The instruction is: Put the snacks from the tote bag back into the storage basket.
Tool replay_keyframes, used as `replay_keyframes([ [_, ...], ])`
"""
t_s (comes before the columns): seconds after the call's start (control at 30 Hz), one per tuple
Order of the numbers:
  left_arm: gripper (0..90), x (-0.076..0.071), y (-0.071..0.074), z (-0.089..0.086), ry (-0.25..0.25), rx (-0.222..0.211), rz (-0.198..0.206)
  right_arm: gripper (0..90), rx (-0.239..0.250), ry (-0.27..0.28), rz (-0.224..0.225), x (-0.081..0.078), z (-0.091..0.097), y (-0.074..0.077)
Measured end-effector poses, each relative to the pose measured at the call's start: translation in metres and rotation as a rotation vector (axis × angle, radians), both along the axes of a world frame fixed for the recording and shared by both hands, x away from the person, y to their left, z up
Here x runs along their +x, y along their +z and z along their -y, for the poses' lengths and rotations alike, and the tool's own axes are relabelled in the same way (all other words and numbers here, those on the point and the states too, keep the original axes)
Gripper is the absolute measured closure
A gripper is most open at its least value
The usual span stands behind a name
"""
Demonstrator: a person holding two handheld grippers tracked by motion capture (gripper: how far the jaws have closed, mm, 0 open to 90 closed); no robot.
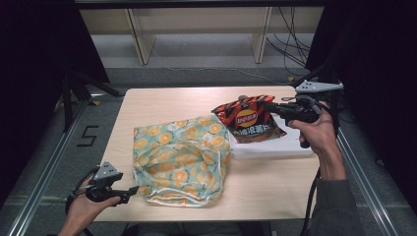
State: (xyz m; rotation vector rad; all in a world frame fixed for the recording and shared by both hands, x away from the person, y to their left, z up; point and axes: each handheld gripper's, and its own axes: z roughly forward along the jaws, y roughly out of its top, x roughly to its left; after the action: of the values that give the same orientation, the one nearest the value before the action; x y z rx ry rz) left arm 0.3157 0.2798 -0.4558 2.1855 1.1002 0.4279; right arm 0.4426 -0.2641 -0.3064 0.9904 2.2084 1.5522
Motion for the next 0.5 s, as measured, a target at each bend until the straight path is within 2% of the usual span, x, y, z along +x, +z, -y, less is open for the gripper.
replay_keyframes([
  [0.13,22.9,0.0,0.001,0.0,-0.003,0.02,-0.005,90.0,-0.005,-0.007,-0.026,0.003,0.004,-0.008],
  [0.17,23.0,0.0,0.0,0.0,-0.007,0.022,-0.005,90.0,0.003,-0.017,-0.045,0.002,0.004,-0.01],
  [0.2,22.9,0.0,0.0,0.0,-0.008,0.024,-0.006,90.0,-0.011,-0.014,-0.021,0.004,0.005,-0.012],
  [0.23,23.0,0.0,0.001,0.0,-0.006,0.029,-0.008,90.0,0.002,-0.022,-0.049,0.004,0.004,-0.014],
  [0.3,23.0,0.0,0.0,0.0,-0.008,0.019,-0.009,90.0,-0.002,-0.016,-0.067,0.004,0.005,-0.017],
  [0.37,23.0,0.0,-0.001,0.0,-0.01,0.013,-0.004,90.0,-0.011,-0.02,-0.058,0.006,0.006,-0.019],
  [0.4,23.0,0.0,-0.001,0.0,-0.012,0.014,-0.006,90.0,0.003,-0.027,-0.086,0.005,0.005,-0.021],
  [0.43,23.0,0.0,-0.001,0.001,-0.012,0.015,-0.007,90.0,-0.002,-0.015,-0.059,0.008,0.006,-0.024],
  [0.47,23.0,0.0,-0.001,0.001,-0.013,0.014,-0.005,90.0,0.002,-0.024,-0.096,0.006,0.006,-0.024],
  [0.5,23.0,0.0,-0.001,0.001,-0.015,0.014,-0.006,90.0,-0.005,-0.026,-0.084,0.007,0.006,-0.027],
])
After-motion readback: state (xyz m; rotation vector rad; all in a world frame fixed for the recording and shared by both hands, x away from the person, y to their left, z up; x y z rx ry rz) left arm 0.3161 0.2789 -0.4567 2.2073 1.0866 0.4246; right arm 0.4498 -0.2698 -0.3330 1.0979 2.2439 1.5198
